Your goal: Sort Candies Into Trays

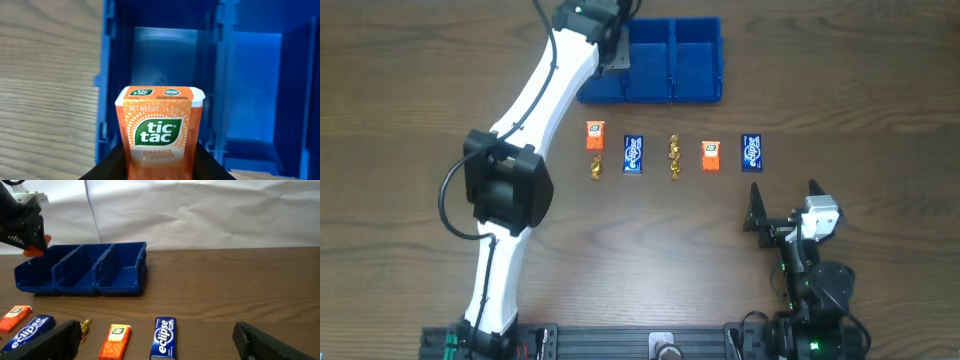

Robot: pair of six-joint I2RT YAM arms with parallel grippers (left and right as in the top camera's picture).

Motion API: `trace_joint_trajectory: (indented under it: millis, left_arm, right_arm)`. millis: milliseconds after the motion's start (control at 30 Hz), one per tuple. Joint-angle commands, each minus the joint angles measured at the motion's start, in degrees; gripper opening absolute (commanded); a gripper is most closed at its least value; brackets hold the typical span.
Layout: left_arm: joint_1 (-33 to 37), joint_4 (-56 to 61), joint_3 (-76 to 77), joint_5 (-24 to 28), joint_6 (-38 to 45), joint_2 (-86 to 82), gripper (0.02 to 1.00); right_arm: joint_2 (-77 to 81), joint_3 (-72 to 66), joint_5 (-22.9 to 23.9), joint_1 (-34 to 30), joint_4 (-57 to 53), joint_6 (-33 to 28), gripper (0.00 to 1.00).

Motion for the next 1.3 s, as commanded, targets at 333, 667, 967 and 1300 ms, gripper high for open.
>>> trace_joint_trajectory:
  millis: [333,667,967,1300]
  left_arm:
    - [1.95,0.76,0.96,1.70,-2.16,-1.46,0.739]
    - [-2.34,-8.98,-0.61,5.38,-1.70,-10.43,0.752]
    - [-9.94,3.89,-38.03,-3.67,-9.97,-34.80,0.774]
    - [-4.39,18.75,-52.50,1.68,-5.81,-26.10,0.755]
  right_arm:
    - [-0.42,-0.02,-0.28,0.20,-0.44,-0.70,1.000]
    - [-0.42,-0.02,-0.31,0.17,-0.42,-0.70,1.000]
    - [-0.42,-0.02,-0.28,0.20,-0.42,-0.70,1.000]
    - [-0.42,-0.02,-0.28,0.20,-0.44,-0.70,1.000]
